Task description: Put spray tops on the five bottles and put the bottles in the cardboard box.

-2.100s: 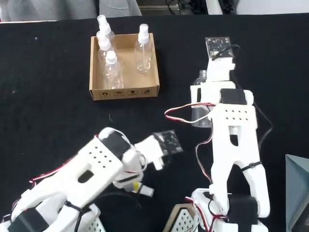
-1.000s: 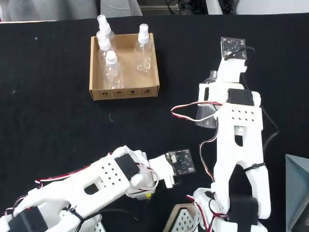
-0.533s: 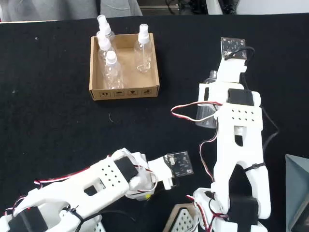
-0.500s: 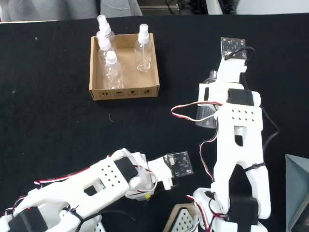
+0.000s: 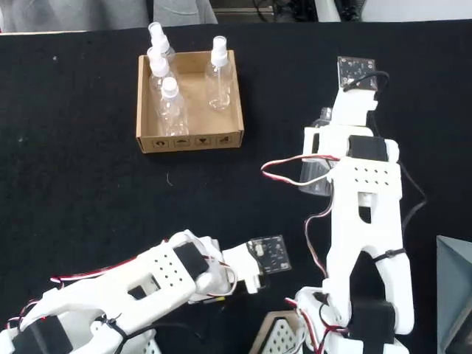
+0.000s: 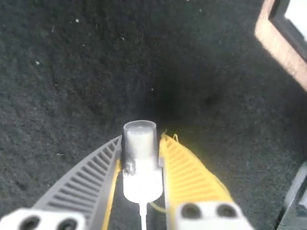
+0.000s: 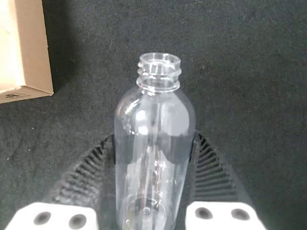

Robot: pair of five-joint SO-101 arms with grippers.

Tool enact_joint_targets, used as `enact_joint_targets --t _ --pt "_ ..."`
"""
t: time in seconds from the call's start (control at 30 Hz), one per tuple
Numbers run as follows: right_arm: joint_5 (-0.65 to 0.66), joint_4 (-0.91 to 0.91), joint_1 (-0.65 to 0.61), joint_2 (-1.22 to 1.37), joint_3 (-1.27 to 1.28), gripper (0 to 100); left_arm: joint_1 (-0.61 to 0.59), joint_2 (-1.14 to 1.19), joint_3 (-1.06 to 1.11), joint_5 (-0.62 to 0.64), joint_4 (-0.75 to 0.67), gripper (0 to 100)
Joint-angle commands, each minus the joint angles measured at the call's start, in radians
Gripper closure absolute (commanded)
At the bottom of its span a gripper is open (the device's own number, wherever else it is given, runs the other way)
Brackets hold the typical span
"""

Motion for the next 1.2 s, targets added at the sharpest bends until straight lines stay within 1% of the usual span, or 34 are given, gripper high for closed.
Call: enact_joint_targets --t 0.0,0.13,0.3,0.43,0.6,0.7,1.0,1.17 --pt "-0.002 -0.028 0.029 -0.056 -0.03 90.0 0.002 -0.02 -0.036 0.009 0.015 91" --pt "-0.002 -0.028 0.029 -0.056 -0.03 90.0 -0.056 -0.02 -0.099 0.009 0.101 91" --pt "-0.002 -0.028 0.028 -0.054 -0.03 90.0 -0.12 -0.02 -0.133 0.008 0.147 91" --pt "-0.002 -0.028 0.026 -0.054 -0.03 90.0 -0.116 -0.02 -0.156 0.008 0.196 91" --pt "-0.002 -0.028 0.026 -0.054 -0.03 90.0 -0.122 -0.008 -0.166 0.008 0.206 91" --pt "-0.002 -0.028 0.026 -0.054 -0.03 90.0 -0.122 0.068 -0.194 0.008 0.206 91" --pt "-0.002 -0.028 0.026 -0.054 -0.03 90.0 -0.12 0.46 -0.384 0.009 0.207 91" --pt "-0.002 -0.028 0.026 -0.054 -0.03 90.0 -0.119 0.539 -0.421 0.009 0.209 91"
